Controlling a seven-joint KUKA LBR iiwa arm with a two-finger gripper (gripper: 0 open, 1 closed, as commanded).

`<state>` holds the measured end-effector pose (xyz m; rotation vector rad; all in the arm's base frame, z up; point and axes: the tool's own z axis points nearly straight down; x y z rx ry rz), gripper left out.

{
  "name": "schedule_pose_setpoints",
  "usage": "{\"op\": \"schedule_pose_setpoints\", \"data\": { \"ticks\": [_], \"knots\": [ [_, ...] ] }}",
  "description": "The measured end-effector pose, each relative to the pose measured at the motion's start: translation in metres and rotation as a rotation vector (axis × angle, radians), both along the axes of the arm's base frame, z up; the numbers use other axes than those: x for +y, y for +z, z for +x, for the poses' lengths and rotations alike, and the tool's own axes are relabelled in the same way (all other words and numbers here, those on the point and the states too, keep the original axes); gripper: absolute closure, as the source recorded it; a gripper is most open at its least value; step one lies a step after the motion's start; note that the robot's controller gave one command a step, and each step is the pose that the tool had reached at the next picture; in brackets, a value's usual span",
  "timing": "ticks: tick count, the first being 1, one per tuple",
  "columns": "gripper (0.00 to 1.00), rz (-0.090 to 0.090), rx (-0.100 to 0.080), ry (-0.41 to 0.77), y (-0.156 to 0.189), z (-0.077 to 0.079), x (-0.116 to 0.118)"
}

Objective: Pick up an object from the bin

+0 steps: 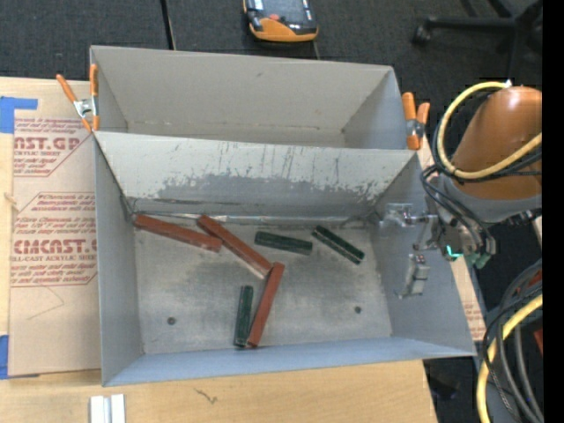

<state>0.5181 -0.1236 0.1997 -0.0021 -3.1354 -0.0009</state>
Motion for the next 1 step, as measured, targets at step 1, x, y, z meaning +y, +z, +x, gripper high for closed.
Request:
{"op": "schedule_pose_setpoints", "data": {
  "ticks": [1],
  "knots": [
    [0.00,-0.001,-0.008,0.002,0.0044,0.0019,0.0006]
  ]
}}
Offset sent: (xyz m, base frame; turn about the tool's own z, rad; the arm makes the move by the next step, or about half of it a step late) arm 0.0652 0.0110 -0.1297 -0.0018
